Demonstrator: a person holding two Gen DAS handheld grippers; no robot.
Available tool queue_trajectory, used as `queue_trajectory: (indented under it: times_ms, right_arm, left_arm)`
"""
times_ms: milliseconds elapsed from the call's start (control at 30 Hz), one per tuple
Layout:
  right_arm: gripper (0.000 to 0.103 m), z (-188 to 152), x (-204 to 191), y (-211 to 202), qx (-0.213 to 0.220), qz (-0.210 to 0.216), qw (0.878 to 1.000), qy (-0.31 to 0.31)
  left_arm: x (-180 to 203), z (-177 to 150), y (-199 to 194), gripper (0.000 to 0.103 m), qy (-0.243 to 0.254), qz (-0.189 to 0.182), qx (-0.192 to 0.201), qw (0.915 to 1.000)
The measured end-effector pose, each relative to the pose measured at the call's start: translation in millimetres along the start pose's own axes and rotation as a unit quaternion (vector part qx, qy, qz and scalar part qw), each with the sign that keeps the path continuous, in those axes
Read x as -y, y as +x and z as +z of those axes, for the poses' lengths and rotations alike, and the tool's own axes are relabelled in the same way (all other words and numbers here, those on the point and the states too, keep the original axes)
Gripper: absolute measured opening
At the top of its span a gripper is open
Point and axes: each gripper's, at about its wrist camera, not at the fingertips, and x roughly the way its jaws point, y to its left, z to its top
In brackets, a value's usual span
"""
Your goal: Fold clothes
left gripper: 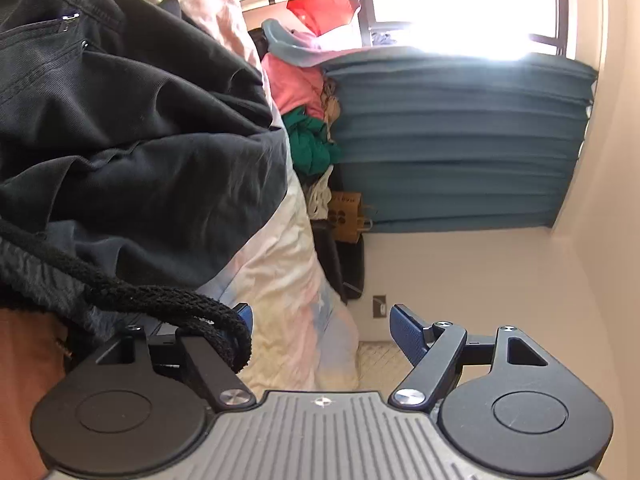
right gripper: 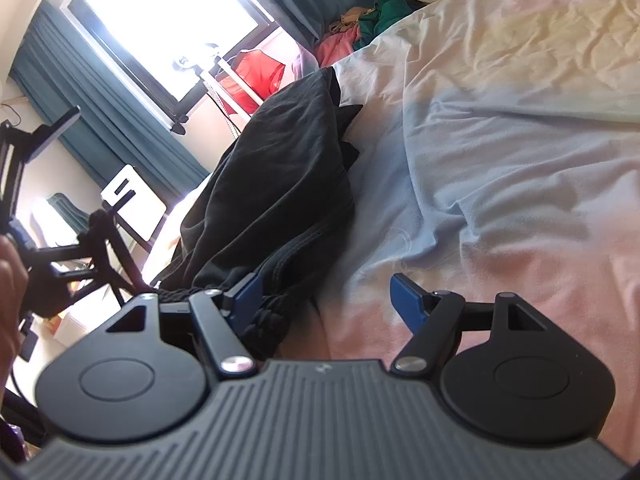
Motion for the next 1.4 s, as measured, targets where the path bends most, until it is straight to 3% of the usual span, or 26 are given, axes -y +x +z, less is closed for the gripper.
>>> queue_trajectory:
  times_ms: [133, 200, 367, 433, 567, 700, 767, 800, 933, 1167, 1300, 1400]
  right_arm:
    - [0.074, -6.1, -10.1, 5.9, -0.031, 0.051, 0.998, -0.025]
    - [0.074, -16.9, -28.5, 4.6, -0.038, 0.071, 0.993, -0.085]
    - [0.072, -51.0, -73.8, -4.2, -0.009, 0.095, 0.964, -0.248]
    - [0.063, -55.2, -88.0, -3.9, 0.000, 0.105, 0.956, -0.273]
    - [0.059, -63.1, -121.0, 10.1, 0.009, 0.105, 0.937, -0.334]
    - [0.036, -79.1, -147.4, 38.0, 0.015, 0.086, 0.919, -0.384]
    - [0.012, -84.1, -153.0, 43.3, 0.021, 0.074, 0.918, -0.388]
    - [0.008, -85.0, -151.9, 38.6, 0.017, 0.074, 0.922, -0.380]
    - [0.007, -86.3, -147.3, 16.4, -0.011, 0.088, 0.940, -0.329]
    - [0.007, -49.3, -140.1, -3.8, -0.053, 0.165, 0.971, -0.163]
    - [0.007, -20.7, -119.0, 12.5, -0.099, 0.226, 0.969, -0.026]
    - [0.006, -6.2, -97.7, 18.2, -0.098, 0.301, 0.947, 0.062]
  left_arm:
    - [-16.8, -16.0, -34.4, 0.071, 0.051, 0.014, -0.018, 0.9984]
    - [-26.0, -19.8, -52.6, 0.070, 0.070, 0.012, -0.016, 0.9974]
    - [-40.7, -25.0, -104.6, 0.070, 0.057, -0.040, -0.019, 0.9974]
    - [-40.5, -20.3, -102.8, 0.070, 0.063, -0.060, -0.032, 0.9957]
    - [-45.9, -16.2, -110.6, 0.070, 0.080, -0.088, -0.037, 0.9922]
    - [-57.6, -12.4, -119.0, 0.070, 0.082, -0.092, -0.042, 0.9915]
    - [-61.6, -7.6, -125.3, 0.070, 0.078, -0.065, -0.030, 0.9943]
    - [-62.2, -5.0, -125.4, 0.069, 0.074, -0.057, -0.035, 0.9950]
    - [-64.8, 5.4, -126.0, 0.069, 0.055, -0.024, -0.054, 0.9967]
    - [-56.8, 2.5, -129.9, 0.069, 0.127, 0.045, -0.064, 0.9889]
    - [-62.3, 7.0, -136.3, 0.070, 0.114, 0.046, -0.059, 0.9907]
    - [-66.3, 8.3, -141.9, 0.070, 0.111, 0.053, -0.049, 0.9912]
